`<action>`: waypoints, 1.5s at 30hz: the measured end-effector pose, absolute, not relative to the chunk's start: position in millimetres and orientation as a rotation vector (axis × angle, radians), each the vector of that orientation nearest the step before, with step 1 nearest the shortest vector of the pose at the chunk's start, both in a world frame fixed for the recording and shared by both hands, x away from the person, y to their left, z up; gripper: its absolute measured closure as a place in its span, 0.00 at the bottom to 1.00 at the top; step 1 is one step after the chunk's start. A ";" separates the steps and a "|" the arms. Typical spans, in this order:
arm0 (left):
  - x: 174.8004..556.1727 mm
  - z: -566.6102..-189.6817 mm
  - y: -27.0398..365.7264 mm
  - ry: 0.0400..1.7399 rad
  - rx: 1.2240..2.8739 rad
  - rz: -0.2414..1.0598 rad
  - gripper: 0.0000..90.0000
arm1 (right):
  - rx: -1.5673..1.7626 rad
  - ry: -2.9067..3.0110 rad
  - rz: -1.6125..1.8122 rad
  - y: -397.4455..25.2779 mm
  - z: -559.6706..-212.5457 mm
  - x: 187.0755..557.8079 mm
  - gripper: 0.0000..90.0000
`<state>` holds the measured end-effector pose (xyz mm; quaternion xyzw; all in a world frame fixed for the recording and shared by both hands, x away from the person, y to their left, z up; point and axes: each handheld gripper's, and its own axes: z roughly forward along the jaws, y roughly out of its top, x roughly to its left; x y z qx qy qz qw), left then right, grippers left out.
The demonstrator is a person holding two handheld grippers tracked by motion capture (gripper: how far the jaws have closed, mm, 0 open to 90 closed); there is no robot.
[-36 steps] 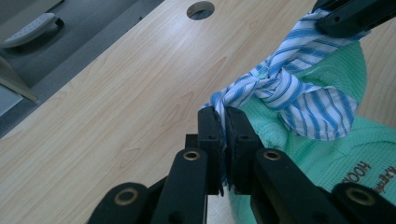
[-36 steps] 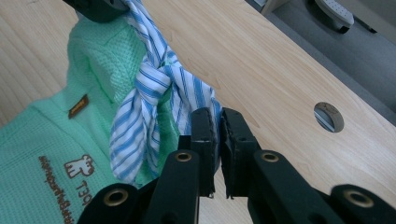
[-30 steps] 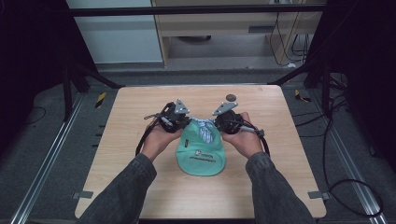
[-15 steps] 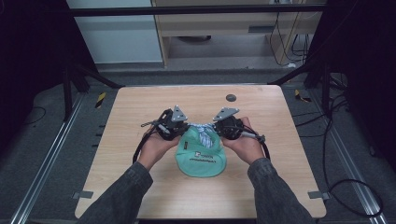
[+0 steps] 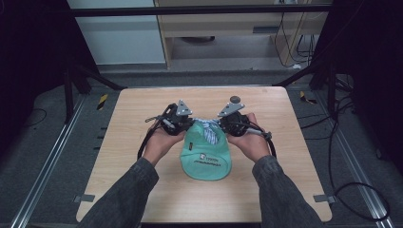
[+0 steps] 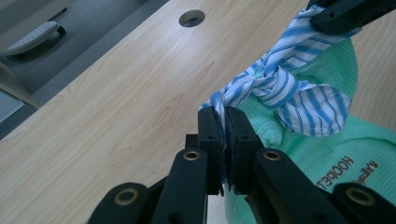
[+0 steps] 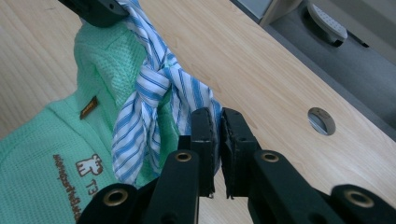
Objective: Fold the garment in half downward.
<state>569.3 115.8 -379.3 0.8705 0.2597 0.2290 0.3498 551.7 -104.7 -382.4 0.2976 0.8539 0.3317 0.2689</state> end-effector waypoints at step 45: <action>519.3 -429.6 129.3 0.630 2.243 0.525 0.95 | 0.727 2.359 0.930 -107.8 -425.2 507.1 0.93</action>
